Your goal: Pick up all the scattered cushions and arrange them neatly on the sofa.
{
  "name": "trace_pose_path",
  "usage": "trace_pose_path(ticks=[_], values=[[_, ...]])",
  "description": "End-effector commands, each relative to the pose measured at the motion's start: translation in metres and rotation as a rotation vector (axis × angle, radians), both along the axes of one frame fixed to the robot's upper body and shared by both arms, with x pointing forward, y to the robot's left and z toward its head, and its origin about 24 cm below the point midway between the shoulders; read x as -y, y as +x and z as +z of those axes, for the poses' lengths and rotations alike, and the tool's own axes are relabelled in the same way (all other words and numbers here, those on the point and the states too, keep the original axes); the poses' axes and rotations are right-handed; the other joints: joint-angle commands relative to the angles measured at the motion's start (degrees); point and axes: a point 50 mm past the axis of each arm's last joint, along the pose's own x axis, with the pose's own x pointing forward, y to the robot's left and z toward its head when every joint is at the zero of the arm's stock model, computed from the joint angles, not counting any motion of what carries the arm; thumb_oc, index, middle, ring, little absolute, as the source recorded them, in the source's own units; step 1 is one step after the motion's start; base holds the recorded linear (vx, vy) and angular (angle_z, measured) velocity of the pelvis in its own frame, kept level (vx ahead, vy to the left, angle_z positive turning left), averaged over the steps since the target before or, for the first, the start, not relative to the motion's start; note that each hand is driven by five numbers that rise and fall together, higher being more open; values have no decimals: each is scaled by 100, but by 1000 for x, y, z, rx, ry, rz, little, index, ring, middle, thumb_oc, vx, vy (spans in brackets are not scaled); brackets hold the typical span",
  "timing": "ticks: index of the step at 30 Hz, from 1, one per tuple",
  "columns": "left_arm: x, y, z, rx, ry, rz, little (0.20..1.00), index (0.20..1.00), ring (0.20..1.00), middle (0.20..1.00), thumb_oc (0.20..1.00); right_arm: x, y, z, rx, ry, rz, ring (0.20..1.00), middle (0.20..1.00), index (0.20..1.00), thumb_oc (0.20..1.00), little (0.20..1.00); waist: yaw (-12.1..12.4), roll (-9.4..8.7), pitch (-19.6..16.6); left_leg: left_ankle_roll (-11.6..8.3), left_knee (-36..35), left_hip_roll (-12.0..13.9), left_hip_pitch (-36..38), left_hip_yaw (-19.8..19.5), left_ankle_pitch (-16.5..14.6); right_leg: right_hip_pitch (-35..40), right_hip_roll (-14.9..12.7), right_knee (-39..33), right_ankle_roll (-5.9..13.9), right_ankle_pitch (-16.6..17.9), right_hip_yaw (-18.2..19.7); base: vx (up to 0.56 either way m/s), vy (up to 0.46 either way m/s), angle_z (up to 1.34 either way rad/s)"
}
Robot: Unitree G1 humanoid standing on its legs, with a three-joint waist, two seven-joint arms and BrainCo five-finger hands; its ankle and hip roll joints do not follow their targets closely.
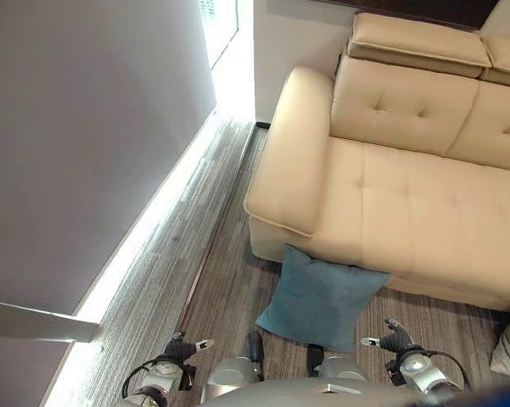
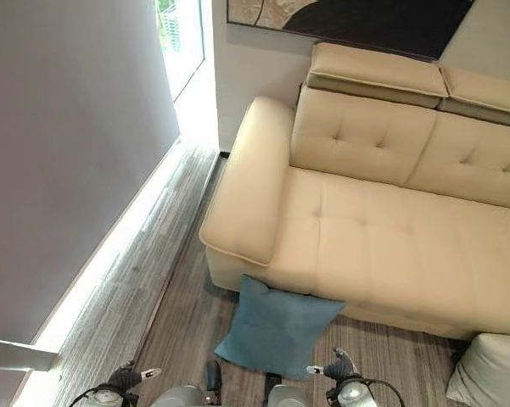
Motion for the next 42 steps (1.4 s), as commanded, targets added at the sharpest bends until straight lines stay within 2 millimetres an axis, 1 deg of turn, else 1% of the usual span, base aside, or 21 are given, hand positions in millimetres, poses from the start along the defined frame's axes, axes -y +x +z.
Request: trace_pose_path(ticks=[1, 4, 6, 9, 10, 11, 13, 14, 15, 17, 18, 20, 21, 24, 28, 30, 32, 34, 38, 39, 42], values=[[-4, 2, 2, 17, 17, -3, 1000, 1000, 1000, 1000, 1000, 8, 14, 10, 60, -49, 41, 1000, 1000, 1000, 1000, 1000, 44, -65, 19, -410, 515, -74, -105, -1072, -642, -149, -51, 460, 207, 146, 437, 13, -19, -68], [-4, 1, 2, 16, 16, -6, 1000, 1000, 1000, 1000, 1000, 11, 14, 11, 63, -60, 43, 1000, 1000, 1000, 1000, 1000, 102, -140, -49, -442, 540, -119, -121, -975, -683, 140, -83, -134, 226, 148, 257, 28, -81, -9], [-2, 5, 3, 36, 11, -2, 1000, 1000, 1000, 1000, 1000, 12, 17, 13, 76, -66, 44, 1000, 1000, 1000, 1000, 1000, 94, -152, -72, -468, 530, -93, -160, -943, -661, 143, -33, -322, 244, 222, 321, 61, -124, -14], [0, 21, 8, 93, 13, -6, 1000, 1000, 1000, 1000, 1000, 15, 22, 17, 108, -68, 33, 1000, 1000, 1000, 1000, 1000, 39, -152, 1, -508, 499, -76, -230, -926, -631, 125, -26, -416, 234, 211, 305, 17, -64, -10], [0, 33, 13, 150, 5, 11, 1000, 1000, 1000, 1000, 1000, 16, 25, 20, 132, -65, 25, 1000, 1000, 1000, 1000, 1000, 25, -141, 77, -522, 490, -71, -281, -939, -615, 87, -26, -425, 228, 198, 268, -14, -41, 3], [0, 33, 13, 150, 5, 12, 1000, 1000, 1000, 1000, 1000, 16, 25, 20, 132, -65, 25, 1000, 1000, 1000, 1000, 1000, 22, -141, 76, -523, 492, -71, -285, -943, -615, 86, -26, -425, 228, 198, 265, -64, -63, 11], [1, 61, 26, 268, 3, 35, 1000, 1000, 1000, 1000, 1000, 16, 39, 30, 200, -66, 19, 1000, 1000, 1000, 1000, 1000, 4, -130, 342, -549, 577, -39, -555, -975, -573, -137, -52, -358, 208, 194, 233, -252, -65, 21], [4, 92, 44, 395, 3, 49, 1000, 1000, 1000, 1000, 1000, 16, 58, 41, 263, -81, 20, 1000, 1000, 1000, 1000, 1000, 6, -97, 685, -573, 857, 14, -1146, -1023, -507, -684, -117, -123, 157, 221, 257, -329, -44, 19], [4, 92, 44, 395, 2, 49, 1000, 1000, 1000, 1000, 1000, 16, 58, 41, 264, -81, 20, 1000, 1000, 1000, 1000, 1000, 11, -97, 681, -575, 881, 18, -1163, -1018, -526, -705, -118, -95, 155, 203, 265, -336, -29, 13], [5, 110, 56, 468, 7, 61, 1000, 1000, 1000, 1000, 1000, 17, 70, 49, 309, -90, -1, 1000, 1000, 1000, 1000, 1000, 11, -59, 815, -600, 1088, 57, -1625, -1028, -481, -1150, -178, 101, 109, 217, 298, -205, 6, 4], [7, 128, 69, 547, 4, 80, 1000, 1000, 1000, 1000, 1000, 17, 85, 61, 381, -92, -36, 1000, 1000, 1000, 1000, 1000, 5, -30, 938, -622, 1264, 68, -2097, -1044, -431, -1617, -219, 298, 64, 215, 326, -153, 4, 0], [8, 133, 74, 577, 6, 86, 1000, 1000, 1000, 1000, 1000, 17, 92, 68, 416, -102, -40, 1000, 1000, 1000, 1000, 1000, 5, -6, 948, -669, 1357, 87, -2241, -1075, -562, -1792, -210, 447, 91, 67, 379, -78, -6, 2], [8, 149, 89, 665, 16, 112, 1000, 1000, 1000, 1000, 1000, 18, 108, 86, 529, -125, -71, 1000, 1000, 1000, 1000, 1000, -40, 6, 1051, -710, 1568, 101, -2719, -1049, -540, -2247, -247, 606, 64, 60, 393, -149, 6, 1], [15, 177, 116, 805, 3, 159, 1000, 1000, 1000, 1000, 1000, 17, 135, 121, 730, -166, -155, 1000, 1000, 1000, 1000, 1000, -189, 19, 1159, -743, 2034, 215, -3760, -1050, -531, -3258, -329, 1036, -6, 5, 480, -194, 25, 2], [27, 205, 147, 929, 2, 135, 1000, 1000, 1000, 1000, 1000, 14, 157, 155, 904, -202, -233, 1000, 1000, 1000, 1000, 1000, -334, 99, 1201, -751, 2419, 314, -4817, -1036, -524, -4390, -391, 1529, -37, -63, 623, -100, 46, -8], [37, 234, 188, 1067, 3, 89, 1000, 1000, 1000, 1000, 1000, 9, 181, 195, 1067, -205, -280, 1000, 1000, 1000, 1000, 1000, -480, 198, 1254, -761, 2589, 377, -5707, -1032, -498, -5364, -434, 1812, -30, -92, 825, -41, 68, -16], [40, 246, 210, 1134, 8, 75, 1000, 1000, 1000, 1000, 1000, 7, 190, 212, 1128, -208, -294, 1000, 1000, 1000, 1000, 1000, -526, 225, 1271, -745, 2688, 387, -6072, -996, -512, -5788, -434, 1959, -20, -101, 925, 11, 43, -29], [44, 263, 253, 1264, 19, 33, 1000, 1000, 1000, 1000, 1000, 7, 203, 245, 1233, -193, -311, 1000, 1000, 1000, 1000, 1000, -661, 287, 1311, -706, 2837, 374, -6649, -1035, -563, -6391, -401, 2108, -8, -111, 1131, 43, -14, -25], [48, 275, 282, 1327, 23, -10, 1000, 1000, 1000, 1000, 1000, 5, 216, 272, 1291, -157, -269, 1000, 1000, 1000, 1000, 1000, -706, 323, 1271, -614, 3038, 346, -7180, -1036, -619, -7060, -333, 2348, -28, -149, 1325, 45, -15, 2], [48, 275, 283, 1328, 23, -10, 1000, 1000, 1000, 1000, 1000, 6, 217, 273, 1292, -156, -269, 1000, 1000, 1000, 1000, 1000, -706, 321, 1261, -613, 3049, 346, -7203, -1033, -623, -7085, -334, 2360, -28, -153, 1331, 50, -20, -4], [46, 281, 305, 1377, 35, -24, 1000, 1000, 1000, 1000, 1000, 8, 224, 291, 1319, -156, -246, 1000, 1000, 1000, 1000, 1000, -720, 336, 1266, -555, 3249, 351, -7541, -1014, -689, -7507, -297, 2594, -6, -191, 1445, 60, 7, 1]])
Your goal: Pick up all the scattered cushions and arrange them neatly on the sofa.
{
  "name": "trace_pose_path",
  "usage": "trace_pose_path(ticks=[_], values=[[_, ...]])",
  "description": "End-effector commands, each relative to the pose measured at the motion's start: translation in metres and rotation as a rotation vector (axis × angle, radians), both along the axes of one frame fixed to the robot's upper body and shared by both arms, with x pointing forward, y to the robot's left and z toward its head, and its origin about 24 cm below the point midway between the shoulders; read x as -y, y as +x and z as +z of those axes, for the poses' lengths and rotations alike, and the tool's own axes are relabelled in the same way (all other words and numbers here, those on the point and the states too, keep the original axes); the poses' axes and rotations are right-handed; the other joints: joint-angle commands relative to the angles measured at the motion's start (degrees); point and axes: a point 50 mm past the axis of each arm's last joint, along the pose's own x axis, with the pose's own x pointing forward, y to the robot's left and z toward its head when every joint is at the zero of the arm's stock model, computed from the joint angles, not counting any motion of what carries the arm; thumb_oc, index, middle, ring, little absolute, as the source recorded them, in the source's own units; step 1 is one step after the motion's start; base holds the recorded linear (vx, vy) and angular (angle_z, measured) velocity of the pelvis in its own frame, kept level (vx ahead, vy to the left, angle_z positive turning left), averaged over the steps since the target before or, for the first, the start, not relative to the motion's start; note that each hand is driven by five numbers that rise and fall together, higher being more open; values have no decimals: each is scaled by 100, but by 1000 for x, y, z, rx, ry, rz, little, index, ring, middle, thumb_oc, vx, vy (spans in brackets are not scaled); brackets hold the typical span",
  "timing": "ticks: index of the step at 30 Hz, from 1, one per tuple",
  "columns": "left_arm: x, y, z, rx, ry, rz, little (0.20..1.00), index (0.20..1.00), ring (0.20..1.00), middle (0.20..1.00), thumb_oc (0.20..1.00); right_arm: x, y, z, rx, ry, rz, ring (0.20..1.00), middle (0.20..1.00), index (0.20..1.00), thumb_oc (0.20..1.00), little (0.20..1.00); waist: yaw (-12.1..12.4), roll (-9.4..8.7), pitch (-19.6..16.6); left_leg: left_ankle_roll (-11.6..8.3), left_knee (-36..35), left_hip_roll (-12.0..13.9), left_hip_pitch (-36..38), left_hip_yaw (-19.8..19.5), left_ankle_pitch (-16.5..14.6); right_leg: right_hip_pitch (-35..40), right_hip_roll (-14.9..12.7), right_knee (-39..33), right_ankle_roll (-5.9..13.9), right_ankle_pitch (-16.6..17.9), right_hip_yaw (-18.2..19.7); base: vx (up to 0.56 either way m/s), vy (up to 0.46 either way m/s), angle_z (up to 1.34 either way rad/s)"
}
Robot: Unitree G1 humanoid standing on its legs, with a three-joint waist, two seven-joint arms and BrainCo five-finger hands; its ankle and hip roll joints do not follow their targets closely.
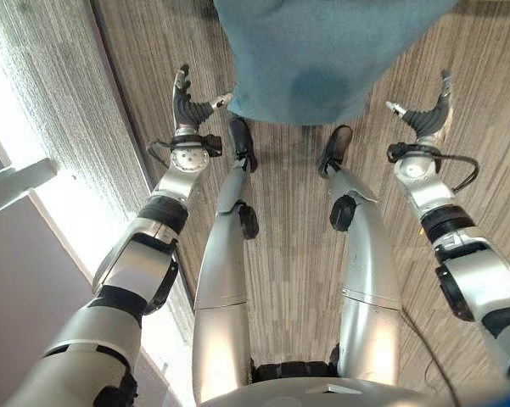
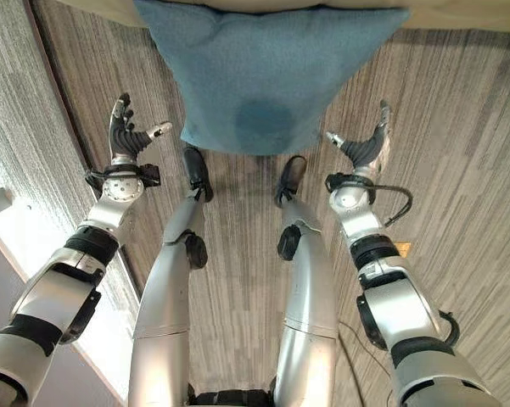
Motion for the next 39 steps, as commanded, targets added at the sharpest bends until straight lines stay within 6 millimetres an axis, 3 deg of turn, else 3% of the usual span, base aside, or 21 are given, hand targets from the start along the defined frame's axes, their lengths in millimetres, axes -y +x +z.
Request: trace_pose_path(ticks=[1, 4, 9, 12, 14, 21, 22, 23, 24, 27, 31, 33, 39], values=[[-18, -9, -27, -48, -38, 55, 1000, 1000, 1000, 1000, 1000, 13, -10, -25, -43, 11, 10, 1000, 1000, 1000, 1000, 1000, -42, 198, -650, -102, 759, -45, -343, -557, -1077, -113, 30, -214, 748, 10, 479, 71, -36, -1], [-18, -6, -10, -6, -8, 46, 1000, 1000, 1000, 1000, 1000, 12, -7, -15, -25, 25, 48, 1000, 1000, 1000, 1000, 1000, -41, 220, -694, -69, 967, -52, -646, -574, -1126, -473, 61, 42, 740, -50, 531, 84, -25, -3], [0, 2, 19, 57, 39, 20, 1000, 1000, 1000, 1000, 1000, -2, 2, 10, 24, 1, 138, 1000, 1000, 1000, 1000, 1000, -7, 217, -791, -37, 1267, -63, -1119, -654, -1192, -950, 87, 401, 727, -169, 564, 78, -37, -2], [17, 5, 42, 120, 26, -6, 1000, 1000, 1000, 1000, 1000, -23, 9, 33, 69, -36, 194, 1000, 1000, 1000, 1000, 1000, 22, 210, -831, -32, 1463, -71, -1351, -695, -1224, -1165, 118, 562, 714, -203, 589, 58, -24, 1], [41, 7, 66, 185, 21, -61, 1000, 1000, 1000, 1000, 1000, -50, 15, 57, 117, -62, 264, 1000, 1000, 1000, 1000, 1000, 52, 220, -849, -32, 1568, -73, -1526, -739, -1225, -1329, 140, 688, 711, -220, 592, 56, -24, -2], [90, 2, 110, 302, 18, -171, 1000, 1000, 1000, 1000, 1000, -115, 15, 100, 217, -105, 433, 1000, 1000, 1000, 1000, 1000, 118, 262, -883, -35, 1692, -78, -1637, -813, -1224, -1339, 217, 673, 717, -201, 534, 7, -3, -2], [95, 0, 116, 322, 25, -187, 1000, 1000, 1000, 1000, 1000, -126, 13, 106, 237, -115, 471, 457, 457, 457, 457, 457, 128, 270, -907, -36, 1696, -80, -1646, -822, -1214, -1339, 230, 661, 718, -192, 525, 0, 0, 0], [98, -2, 122, 342, 26, -201, 539, 539, 539, 539, 539, -136, 10, 112, 261, -120, 501, 200, 200, 200, 200, 200, 133, 268, -927, -36, 1698, -85, -1650, -839, -1210, -1340, 252, 658, 721, -181, 523, 11, -8, -3], [103, -7, 130, 384, 10, -240, 200, 200, 200, 200, 200, -150, 3, 122, 308, -128, 552, 200, 200, 200, 200, 200, 131, 276, -968, -43, 1697, -86, -1661, -842, -1198, -1340, 277, 628, 725, -159, 506, -2, -65, -4], [104, -16, 142, 454, -51, -286, 200, 200, 200, 200, 200, -157, -8, 137, 402, -105, 597, 200, 200, 200, 200, 200, 71, 267, -1131, -78, 1558, -137, -1687, -853, -1149, -1329, 343, 530, 694, -112, 561, -26, -127, 1], [95, -23, 137, 489, -125, -299, 200, 200, 200, 200, 200, -150, -17, 141, 465, -124, 593, 200, 200, 200, 200, 200, 81, 264, -1303, -89, 1281, -156, -1457, -866, -1062, -1081, 467, 300, 662, -71, 487, -29, -56, 6], [88, -28, 123, 494, -152, -295, 200, 200, 200, 200, 200, -136, -21, 135, 489, -95, 573, 200, 200, 200, 200, 200, 87, 291, -1383, -130, 1028, -144, -1156, -859, -996, -769, 490, 86, 668, -30, 419, -42, -53, -3], [89, -49, 92, 514, -179, -357, 200, 200, 200, 200, 200, -125, -38, 106, 528, -40, 609, 200, 200, 200, 200, 200, 82, 356, -1493, -323, 427, -99, -204, -927, -822, 177, 522, -372, 669, -7, 222, -43, -45, 2]])
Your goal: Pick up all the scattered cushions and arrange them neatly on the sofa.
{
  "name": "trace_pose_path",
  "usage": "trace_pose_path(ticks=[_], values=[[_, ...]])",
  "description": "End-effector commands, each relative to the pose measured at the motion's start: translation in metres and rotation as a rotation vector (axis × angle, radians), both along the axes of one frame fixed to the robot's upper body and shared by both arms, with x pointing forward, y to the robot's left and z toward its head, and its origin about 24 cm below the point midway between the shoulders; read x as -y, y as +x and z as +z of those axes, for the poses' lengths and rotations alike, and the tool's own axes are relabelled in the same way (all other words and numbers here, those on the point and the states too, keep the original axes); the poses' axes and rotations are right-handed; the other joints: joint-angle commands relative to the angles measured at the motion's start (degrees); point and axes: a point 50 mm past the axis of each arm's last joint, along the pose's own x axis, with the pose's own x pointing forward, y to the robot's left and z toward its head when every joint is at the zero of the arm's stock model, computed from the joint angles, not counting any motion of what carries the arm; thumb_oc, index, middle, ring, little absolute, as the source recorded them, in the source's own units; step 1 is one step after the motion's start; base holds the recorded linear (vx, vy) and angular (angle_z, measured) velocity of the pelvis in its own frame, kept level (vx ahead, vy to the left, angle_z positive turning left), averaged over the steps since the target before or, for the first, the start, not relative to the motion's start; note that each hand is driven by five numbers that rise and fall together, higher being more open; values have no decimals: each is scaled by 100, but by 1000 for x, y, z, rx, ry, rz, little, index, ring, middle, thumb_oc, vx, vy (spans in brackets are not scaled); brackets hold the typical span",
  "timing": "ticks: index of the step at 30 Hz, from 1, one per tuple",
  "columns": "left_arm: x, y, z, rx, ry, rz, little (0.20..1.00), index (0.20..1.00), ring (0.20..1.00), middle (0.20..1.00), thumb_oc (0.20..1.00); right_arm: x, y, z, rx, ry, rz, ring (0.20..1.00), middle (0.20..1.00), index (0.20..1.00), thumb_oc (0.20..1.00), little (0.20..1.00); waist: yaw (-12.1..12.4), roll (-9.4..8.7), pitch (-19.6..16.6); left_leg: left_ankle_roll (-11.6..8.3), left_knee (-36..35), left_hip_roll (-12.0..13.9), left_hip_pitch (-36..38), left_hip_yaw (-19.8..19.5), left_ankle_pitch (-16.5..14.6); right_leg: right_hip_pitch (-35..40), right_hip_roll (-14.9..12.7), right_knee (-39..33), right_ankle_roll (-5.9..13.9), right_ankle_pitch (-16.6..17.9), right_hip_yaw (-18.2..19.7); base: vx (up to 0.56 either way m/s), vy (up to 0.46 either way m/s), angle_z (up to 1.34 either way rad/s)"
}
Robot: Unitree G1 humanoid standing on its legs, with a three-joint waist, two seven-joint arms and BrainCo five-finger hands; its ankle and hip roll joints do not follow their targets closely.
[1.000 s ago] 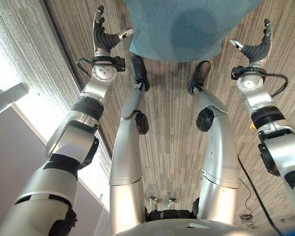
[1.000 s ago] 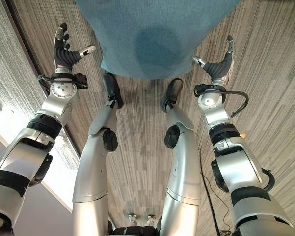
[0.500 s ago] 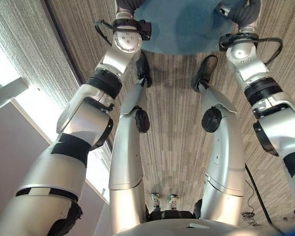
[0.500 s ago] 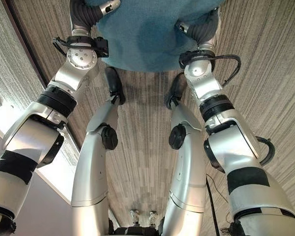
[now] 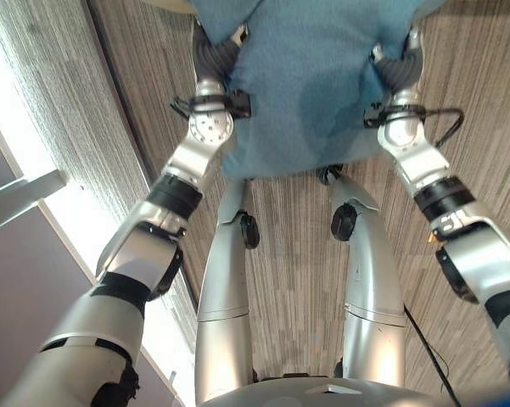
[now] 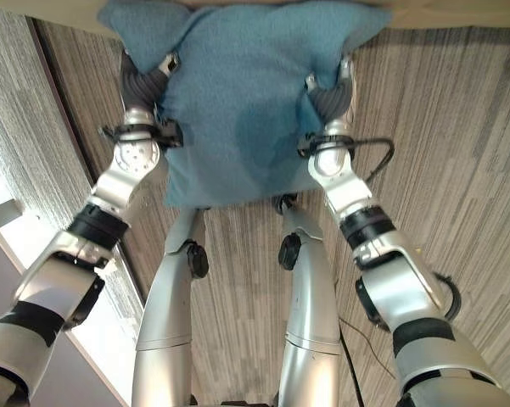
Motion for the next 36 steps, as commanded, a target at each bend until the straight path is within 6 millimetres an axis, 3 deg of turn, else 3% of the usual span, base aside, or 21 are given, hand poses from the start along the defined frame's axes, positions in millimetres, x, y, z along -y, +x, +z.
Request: trace_pose_path(ticks=[1, 9, 10, 14, 16, 21, 22, 24, 25, 29, 34, 36], values=[[22, -23, 21, 215, -21, -100, 200, 200, 200, 200, 200, -54, -31, 45, 326, -16, 242, 200, 200, 200, 200, 200, -18, 167, -548, -164, 481, -167, 395, -564, -985, 806, 283, -544, 761, 25, 251, -28, -38, 11], [24, -57, -39, 171, 71, -203, 200, 200, 200, 200, 200, -43, -66, -11, 285, 29, 346, 200, 200, 200, 200, 200, -43, 143, -871, -484, -587, -85, 2391, -628, -778, 2779, 234, -1720, 752, 158, -77, 8, -71, 7], [24, -61, -44, 163, 80, -217, 200, 200, 200, 200, 200, -42, -71, -19, 269, 36, 360, 200, 200, 200, 200, 200, -50, 127, -924, -458, -687, -114, 2570, -595, -620, 2968, 215, -1891, 705, 335, -176, -35, -27, -11], [14, -79, -79, 85, 71, -246, 200, 200, 200, 200, 200, -30, -93, -59, 163, 102, 383, 200, 200, 200, 200, 200, -72, 64, -1106, -477, -1038, -77, 3934, -553, -661, 4447, 263, -2540, 736, 397, -346, 57, -42, 3], [4, -92, -96, 36, 57, -251, 200, 200, 200, 200, 200, -18, -109, -81, 94, 105, 381, 200, 200, 200, 200, 200, -130, 11, -1150, -532, -1224, 20, 4967, -455, -703, 5585, 404, -2931, 719, 336, -414, 186, -110, 1], [-8, -100, -123, -72, 27, -232, 200, 200, 200, 200, 200, -7, -124, -106, -6, 110, 372, 200, 200, 200, 200, 200, -219, -52, -1252, -591, -1302, 177, 5926, -358, -734, 6775, 689, -3359, 615, 140, -337, 147, -94, 5], [-14, -103, -133, -114, 13, -212, 200, 200, 200, 200, 200, -3, -128, -112, -33, 101, 360, 200, 200, 200, 200, 200, -220, -102, -1339, -579, -1179, 253, 6201, -326, -876, 7137, 801, -3491, 581, 68, -261, 179, -69, -4], [-17, -106, -139, -138, 1, -201, 200, 200, 200, 200, 200, 0, -129, -116, -53, 105, 352, 200, 200, 200, 200, 200, -139, -162, -1340, -557, -906, 109, 6246, -586, -845, 7366, 823, -3583, 567, 102, -132, 134, 2, -20], [-17, -108, -144, -159, -5, -200, 200, 200, 200, 200, 200, 0, -129, -118, -65, 99, 347, 200, 200, 200, 200, 200, -52, -234, -1352, -499, -861, -237, 6165, -1023, -1006, 7516, 813, -3631, 587, 109, -26, 109, 61, -30], [-18, -112, -154, -209, -1, -198, 200, 200, 200, 200, 200, 3, -128, -122, -89, 89, 334, 200, 200, 200, 200, 200, 116, -254, -1433, -391, -985, -654, 6103, -1597, -1057, 7710, 900, -3576, 632, 102, 342, 116, 126, -23], [-18, -119, -167, -273, 29, -221, 200, 200, 200, 200, 200, 1, -132, -130, -135, 94, 352, 200, 200, 200, 200, 200, 109, -230, -1653, -171, -1505, -634, 6852, -1391, -1140, 7972, 838, -3566, 766, 112, 583, 167, 195, -81], [-23, -124, -170, -288, 35, -218, 200, 200, 200, 200, 200, -5, -133, -129, -136, 87, 376, 200, 200, 200, 200, 200, 190, -191, -1640, -27, -1683, -627, 7106, -1096, -1191, 7858, 749, -3276, 906, 121, 721, 45, 264, -88]])
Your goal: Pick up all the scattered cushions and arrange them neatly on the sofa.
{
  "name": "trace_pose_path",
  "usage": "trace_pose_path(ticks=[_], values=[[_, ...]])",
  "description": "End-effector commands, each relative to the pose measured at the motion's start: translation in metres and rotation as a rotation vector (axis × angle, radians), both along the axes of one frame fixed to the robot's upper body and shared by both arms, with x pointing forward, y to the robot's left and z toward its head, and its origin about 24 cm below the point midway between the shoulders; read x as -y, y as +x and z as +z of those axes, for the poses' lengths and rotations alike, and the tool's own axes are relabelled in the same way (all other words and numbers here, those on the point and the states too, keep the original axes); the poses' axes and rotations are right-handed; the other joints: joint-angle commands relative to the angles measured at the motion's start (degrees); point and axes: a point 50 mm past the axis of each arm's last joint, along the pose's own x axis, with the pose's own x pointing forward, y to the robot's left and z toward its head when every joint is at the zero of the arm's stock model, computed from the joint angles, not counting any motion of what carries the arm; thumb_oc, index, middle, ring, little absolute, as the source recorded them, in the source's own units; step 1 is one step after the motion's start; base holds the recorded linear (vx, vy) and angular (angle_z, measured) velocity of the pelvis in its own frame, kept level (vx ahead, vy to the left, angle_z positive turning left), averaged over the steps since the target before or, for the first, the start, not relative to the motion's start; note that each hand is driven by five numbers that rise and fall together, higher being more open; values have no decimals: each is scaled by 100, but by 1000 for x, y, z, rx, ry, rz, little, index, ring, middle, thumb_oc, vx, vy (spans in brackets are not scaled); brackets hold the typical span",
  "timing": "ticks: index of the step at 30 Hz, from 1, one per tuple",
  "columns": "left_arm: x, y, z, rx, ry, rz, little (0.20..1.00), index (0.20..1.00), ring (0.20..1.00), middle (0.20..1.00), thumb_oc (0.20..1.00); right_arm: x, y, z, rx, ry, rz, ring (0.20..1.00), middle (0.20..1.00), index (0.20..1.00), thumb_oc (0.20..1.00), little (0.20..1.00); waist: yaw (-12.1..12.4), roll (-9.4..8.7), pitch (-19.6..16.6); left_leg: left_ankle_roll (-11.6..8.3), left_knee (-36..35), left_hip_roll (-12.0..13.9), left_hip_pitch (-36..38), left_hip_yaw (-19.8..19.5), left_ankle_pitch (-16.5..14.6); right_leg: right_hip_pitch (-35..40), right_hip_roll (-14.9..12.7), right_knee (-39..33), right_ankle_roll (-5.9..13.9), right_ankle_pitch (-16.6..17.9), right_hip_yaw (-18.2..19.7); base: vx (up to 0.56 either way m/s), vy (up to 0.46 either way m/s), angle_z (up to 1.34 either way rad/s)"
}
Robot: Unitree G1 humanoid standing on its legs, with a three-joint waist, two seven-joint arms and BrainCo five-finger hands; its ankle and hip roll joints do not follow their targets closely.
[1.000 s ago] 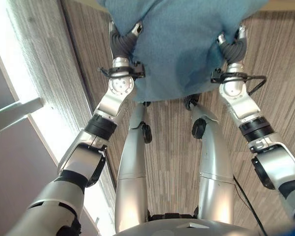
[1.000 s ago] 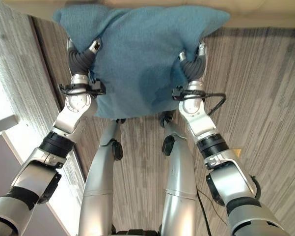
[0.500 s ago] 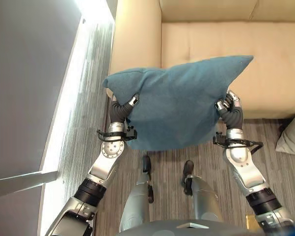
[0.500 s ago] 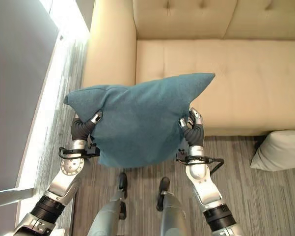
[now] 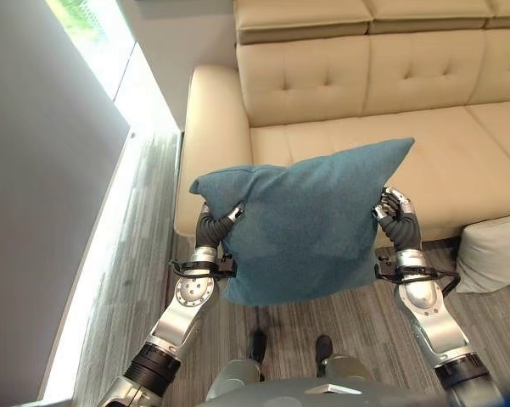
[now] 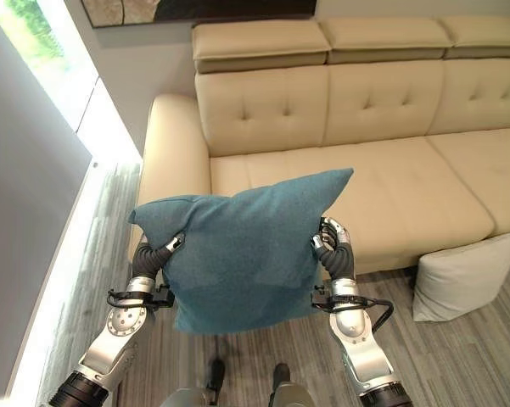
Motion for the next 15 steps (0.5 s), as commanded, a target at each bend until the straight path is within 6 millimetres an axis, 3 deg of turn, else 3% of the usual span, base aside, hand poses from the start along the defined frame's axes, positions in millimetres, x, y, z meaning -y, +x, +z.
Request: trace_pose_path(ticks=[1, 3, 4, 6, 7, 9, 12, 15], values=[[11, 2, 38, 192, -58, -106, 200, 200, 200, 200, 200, -30, 8, 54, 264, 31, 164, 200, 200, 200, 200, 200, 172, 54, 55, -88, 190, 73, 123, 151, -532, 393, 202, 97, 250, -196, -87, -27, 230, -107], [4, -1, 34, 178, -56, -83, 200, 200, 200, 200, 200, -38, 8, 53, 257, 52, 192, 200, 200, 200, 200, 200, 279, 127, 146, 7, 122, 134, 302, 491, -602, 66, -35, 569, 438, -46, -412, -17, 153, -134], [1, -5, 32, 167, -65, -71, 200, 200, 200, 200, 200, -41, 7, 52, 250, 48, 208, 200, 200, 200, 200, 200, 360, 141, 161, 19, 44, 163, 454, 703, -660, 3, -289, 450, 502, 126, -887, 34, 11, -139], [-1, -7, 30, 159, -70, -62, 200, 200, 200, 200, 200, -41, 6, 51, 244, 30, 213, 200, 200, 200, 200, 200, 390, 145, 154, 18, -10, 183, 578, 827, -712, -16, -379, 169, 494, 268, -1260, 70, -45, -118], [0, -8, 29, 159, -79, -63, 200, 200, 200, 200, 200, -40, 5, 51, 245, 23, 211, 200, 200, 200, 200, 200, 374, 162, 165, 10, -25, 210, 623, 852, -716, -103, -363, 113, 487, 310, -1293, 113, -103, -75], [9, -4, 31, 168, -98, -96, 200, 200, 200, 200, 200, -30, 2, 52, 256, -13, 168, 200, 200, 200, 200, 200, 204, 66, 202, -38, 175, 158, 560, 660, -823, -46, -75, -234, 395, 244, -703, 182, -240, 17], [20, -1, 32, 163, -138, -128, 200, 200, 200, 200, 200, -22, 1, 54, 269, -19, 136, 200, 200, 200, 200, 200, 85, 47, 116, -325, 707, 342, 424, 573, -971, 317, 99, -514, 198, 157, -901, 176, -268, 64], [23, 1, 33, 165, -158, -134, 200, 200, 200, 200, 200, -20, 3, 56, 277, -20, 131, 200, 200, 200, 200, 200, 68, 13, 190, -498, 1690, 472, -8, 507, -837, 541, 185, -579, 25, 32, -985, 70, -155, 41]])
